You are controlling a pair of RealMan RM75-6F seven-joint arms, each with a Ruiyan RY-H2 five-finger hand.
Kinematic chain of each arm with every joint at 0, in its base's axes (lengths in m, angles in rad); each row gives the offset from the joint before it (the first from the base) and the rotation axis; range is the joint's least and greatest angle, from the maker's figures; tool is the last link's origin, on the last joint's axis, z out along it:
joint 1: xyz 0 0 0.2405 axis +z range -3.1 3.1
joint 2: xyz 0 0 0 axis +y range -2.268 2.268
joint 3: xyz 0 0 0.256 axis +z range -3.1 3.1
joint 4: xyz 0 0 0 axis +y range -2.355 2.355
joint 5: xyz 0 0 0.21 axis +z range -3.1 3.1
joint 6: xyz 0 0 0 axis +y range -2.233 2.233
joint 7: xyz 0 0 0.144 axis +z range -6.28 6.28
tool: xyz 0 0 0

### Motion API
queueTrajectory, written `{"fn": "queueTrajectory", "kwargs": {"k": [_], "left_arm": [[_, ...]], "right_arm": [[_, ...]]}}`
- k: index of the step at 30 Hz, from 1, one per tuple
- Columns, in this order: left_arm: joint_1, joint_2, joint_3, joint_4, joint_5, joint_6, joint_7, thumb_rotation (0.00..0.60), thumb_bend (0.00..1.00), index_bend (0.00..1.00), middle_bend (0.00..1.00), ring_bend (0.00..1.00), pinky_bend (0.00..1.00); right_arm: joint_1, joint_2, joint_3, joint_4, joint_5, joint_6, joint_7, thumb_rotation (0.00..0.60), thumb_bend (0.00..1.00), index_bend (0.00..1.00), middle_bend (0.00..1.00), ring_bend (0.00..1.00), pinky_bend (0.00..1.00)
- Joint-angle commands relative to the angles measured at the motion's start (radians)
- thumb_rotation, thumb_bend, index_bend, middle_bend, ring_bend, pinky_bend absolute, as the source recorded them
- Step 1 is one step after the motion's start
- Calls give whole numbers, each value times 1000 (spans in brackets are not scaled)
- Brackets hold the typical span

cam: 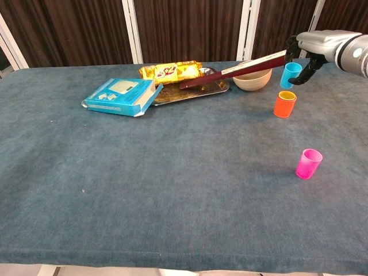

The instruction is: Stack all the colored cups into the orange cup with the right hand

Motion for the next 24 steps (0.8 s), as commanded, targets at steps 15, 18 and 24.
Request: {"fn": "queueTrajectory", "kwargs": {"k": [15,18,24], "left_arm": [[-1,0,1,1,2,1,-3,600,479,0,9,41,174],[-2,-1,1,1,0,-1,-3,600,479,0,9,41,174],[-2,-1,1,2,0,0,-4,600,479,0,9,42,174]], "right_arm": [[-4,-14,-35,26,19,-23,-23,600,497,572,40,0,0],[-4,-11,-39,25,21,-33,-24,600,497,446,40,0,0],[-12,-3,-40,16,6,-35,1,600,497,302,28,0,0]]}}
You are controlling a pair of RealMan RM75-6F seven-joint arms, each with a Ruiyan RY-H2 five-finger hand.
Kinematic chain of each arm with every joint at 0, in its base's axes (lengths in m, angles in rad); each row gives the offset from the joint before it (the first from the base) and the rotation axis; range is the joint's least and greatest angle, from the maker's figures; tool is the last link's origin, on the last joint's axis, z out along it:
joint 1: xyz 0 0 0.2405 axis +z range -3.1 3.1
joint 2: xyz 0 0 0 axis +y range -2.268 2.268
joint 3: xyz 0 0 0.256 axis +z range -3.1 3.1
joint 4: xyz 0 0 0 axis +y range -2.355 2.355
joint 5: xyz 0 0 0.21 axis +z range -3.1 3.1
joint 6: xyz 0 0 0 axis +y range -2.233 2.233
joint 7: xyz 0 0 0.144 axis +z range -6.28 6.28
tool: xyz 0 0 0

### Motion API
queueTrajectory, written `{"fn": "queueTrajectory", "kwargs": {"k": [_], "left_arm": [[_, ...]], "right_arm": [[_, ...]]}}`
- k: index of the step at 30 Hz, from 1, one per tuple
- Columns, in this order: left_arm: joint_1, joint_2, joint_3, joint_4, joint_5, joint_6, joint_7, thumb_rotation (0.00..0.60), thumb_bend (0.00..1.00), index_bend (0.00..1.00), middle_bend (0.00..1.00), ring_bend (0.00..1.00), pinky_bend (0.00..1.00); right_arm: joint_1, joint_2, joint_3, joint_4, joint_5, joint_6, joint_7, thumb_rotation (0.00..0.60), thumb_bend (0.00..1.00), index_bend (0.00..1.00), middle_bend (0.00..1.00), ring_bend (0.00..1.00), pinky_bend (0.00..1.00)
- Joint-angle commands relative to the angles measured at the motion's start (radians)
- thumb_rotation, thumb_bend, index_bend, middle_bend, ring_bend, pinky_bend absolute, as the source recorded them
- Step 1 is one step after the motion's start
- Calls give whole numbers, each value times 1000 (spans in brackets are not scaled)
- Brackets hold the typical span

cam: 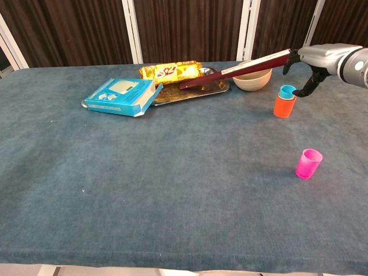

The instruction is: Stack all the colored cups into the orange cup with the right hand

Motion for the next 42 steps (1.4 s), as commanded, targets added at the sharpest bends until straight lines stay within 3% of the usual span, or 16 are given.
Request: {"fn": "queueTrajectory", "kwargs": {"k": [1,4,7,11,15,19,25,35,42], "left_arm": [[1,0,0,0,1,2,-1,600,479,0,8,42,174],[2,2,0,-1,1,6,-3,600,479,0,9,41,174],[4,3,-1,0,1,9,-4,600,479,0,9,41,174],[2,0,2,-2,4,4,2,600,479,0,8,42,174],[4,-3,4,-5,9,8,11,600,479,0,8,42,174],[6,-3,6,-8,13,12,14,600,479,0,9,42,174],[9,0,9,-8,20,21,11,600,479,0,8,41,174],[8,2,10,-6,20,19,3,600,479,0,8,41,174],[7,3,9,-5,17,16,0,600,480,0,8,42,174]], "right_arm": [[-6,9,0,-13,-13,2,13,600,496,282,23,0,0],[-37,52,-1,-95,-74,33,66,600,497,230,7,0,0],[-106,134,-36,-265,-220,97,151,600,496,225,6,0,0],[-201,287,-138,-528,-434,113,275,600,488,212,1,0,0],[-237,404,-233,-663,-572,68,307,600,457,213,0,0,0],[-255,414,-268,-668,-632,79,272,600,456,229,0,0,0],[-251,365,-280,-606,-579,38,214,600,456,277,0,0,0],[-236,248,-255,-482,-503,47,94,600,456,387,0,0,0],[-227,222,-244,-460,-479,38,79,600,457,446,0,0,0]]}}
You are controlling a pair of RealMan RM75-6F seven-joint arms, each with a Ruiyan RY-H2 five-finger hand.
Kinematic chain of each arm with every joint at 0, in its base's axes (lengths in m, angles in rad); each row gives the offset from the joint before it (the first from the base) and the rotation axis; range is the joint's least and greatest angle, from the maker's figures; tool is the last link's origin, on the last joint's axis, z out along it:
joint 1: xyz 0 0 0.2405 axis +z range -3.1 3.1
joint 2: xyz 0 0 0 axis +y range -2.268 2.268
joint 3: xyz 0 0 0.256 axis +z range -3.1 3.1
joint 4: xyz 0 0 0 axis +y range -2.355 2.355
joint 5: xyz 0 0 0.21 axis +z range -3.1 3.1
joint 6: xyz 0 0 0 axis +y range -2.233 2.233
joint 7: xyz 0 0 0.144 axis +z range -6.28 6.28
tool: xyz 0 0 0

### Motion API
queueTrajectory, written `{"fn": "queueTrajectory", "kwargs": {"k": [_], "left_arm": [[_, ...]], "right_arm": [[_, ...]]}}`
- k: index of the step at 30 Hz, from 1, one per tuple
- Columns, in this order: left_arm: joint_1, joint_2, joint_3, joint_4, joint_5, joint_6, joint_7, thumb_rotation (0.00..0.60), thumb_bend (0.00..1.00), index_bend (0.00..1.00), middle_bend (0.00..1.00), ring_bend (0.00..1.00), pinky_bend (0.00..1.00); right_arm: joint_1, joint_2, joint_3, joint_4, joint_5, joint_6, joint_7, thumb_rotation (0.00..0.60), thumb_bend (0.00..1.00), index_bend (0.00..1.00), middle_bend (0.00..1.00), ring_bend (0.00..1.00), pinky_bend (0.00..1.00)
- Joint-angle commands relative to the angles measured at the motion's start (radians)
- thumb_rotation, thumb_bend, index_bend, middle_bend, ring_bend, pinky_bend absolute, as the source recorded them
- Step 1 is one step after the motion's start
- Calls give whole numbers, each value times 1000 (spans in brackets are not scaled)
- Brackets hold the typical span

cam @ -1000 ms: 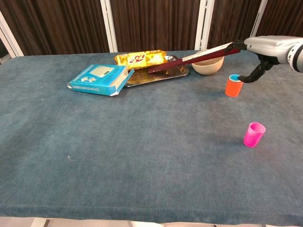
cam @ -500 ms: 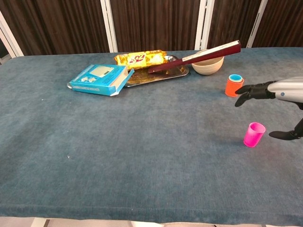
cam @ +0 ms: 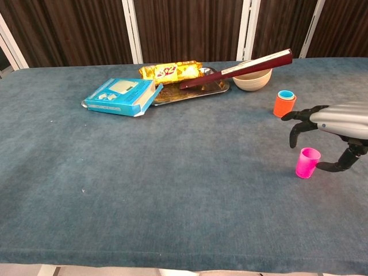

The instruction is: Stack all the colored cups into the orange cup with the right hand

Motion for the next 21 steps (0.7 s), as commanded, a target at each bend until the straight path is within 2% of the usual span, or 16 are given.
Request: {"fn": "queueTrajectory", "kwargs": {"k": [1,7,17,21], "left_arm": [[0,0,0,0,0,-1,0,600,479,0,9,42,174],[2,1,0,-1,1,4,-2,600,479,0,9,42,174],[3,3,0,-1,3,7,-4,600,479,0,8,41,174],[3,3,1,-1,5,8,-4,600,478,0,8,42,174]], "right_arm": [[4,-7,1,4,4,-6,-4,600,457,454,0,0,0],[7,-12,1,4,5,-12,0,600,456,508,0,0,0],[6,-14,-1,0,-1,-10,5,600,456,518,0,0,0],[5,-17,-1,-1,-7,-5,7,600,456,554,13,0,0]]}}
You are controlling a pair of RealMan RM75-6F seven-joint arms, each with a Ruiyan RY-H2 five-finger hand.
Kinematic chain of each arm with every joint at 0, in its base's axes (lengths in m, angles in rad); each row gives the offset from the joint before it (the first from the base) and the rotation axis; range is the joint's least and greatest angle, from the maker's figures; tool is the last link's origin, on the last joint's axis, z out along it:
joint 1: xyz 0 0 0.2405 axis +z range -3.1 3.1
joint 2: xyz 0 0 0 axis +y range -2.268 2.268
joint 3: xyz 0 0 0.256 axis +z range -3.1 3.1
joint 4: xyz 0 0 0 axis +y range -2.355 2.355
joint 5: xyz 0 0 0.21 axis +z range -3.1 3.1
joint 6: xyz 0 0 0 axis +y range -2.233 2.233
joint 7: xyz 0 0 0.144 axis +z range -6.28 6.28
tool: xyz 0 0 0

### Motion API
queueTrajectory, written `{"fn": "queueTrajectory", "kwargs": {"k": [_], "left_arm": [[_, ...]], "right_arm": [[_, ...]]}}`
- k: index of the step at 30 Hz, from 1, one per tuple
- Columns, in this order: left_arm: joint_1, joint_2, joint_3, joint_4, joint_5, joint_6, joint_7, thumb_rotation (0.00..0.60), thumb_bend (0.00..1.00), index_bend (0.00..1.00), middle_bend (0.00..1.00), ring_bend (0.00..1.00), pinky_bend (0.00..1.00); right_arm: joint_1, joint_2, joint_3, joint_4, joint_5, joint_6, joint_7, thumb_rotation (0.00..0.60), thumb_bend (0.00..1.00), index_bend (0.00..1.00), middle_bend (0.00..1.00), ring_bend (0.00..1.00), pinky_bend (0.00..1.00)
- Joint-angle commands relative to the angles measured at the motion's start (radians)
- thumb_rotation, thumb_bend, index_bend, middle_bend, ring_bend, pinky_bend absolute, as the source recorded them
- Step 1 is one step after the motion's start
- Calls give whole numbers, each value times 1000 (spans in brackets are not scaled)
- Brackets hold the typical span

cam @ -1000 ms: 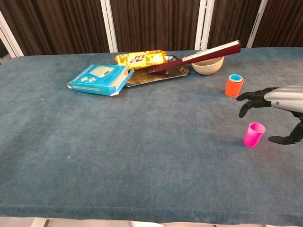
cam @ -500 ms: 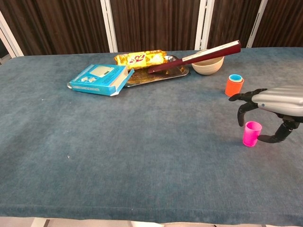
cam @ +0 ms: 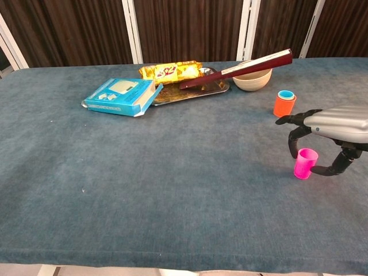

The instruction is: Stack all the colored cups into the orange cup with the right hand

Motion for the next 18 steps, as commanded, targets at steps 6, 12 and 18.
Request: {"fn": "queueTrajectory", "kwargs": {"k": [6,12,18], "left_arm": [[0,0,0,0,1,0,-1,600,479,0,8,42,174],[1,0,0,0,0,0,1,600,479,0,8,41,174],[-2,-4,-2,1,-5,-8,8,600,480,0,8,42,174]], "right_arm": [[-5,-2,2,1,-2,13,1,600,456,625,45,0,0],[-10,11,43,-14,-3,51,44,600,456,635,53,0,0],[44,-13,214,60,83,121,84,600,457,631,57,0,0]]}}
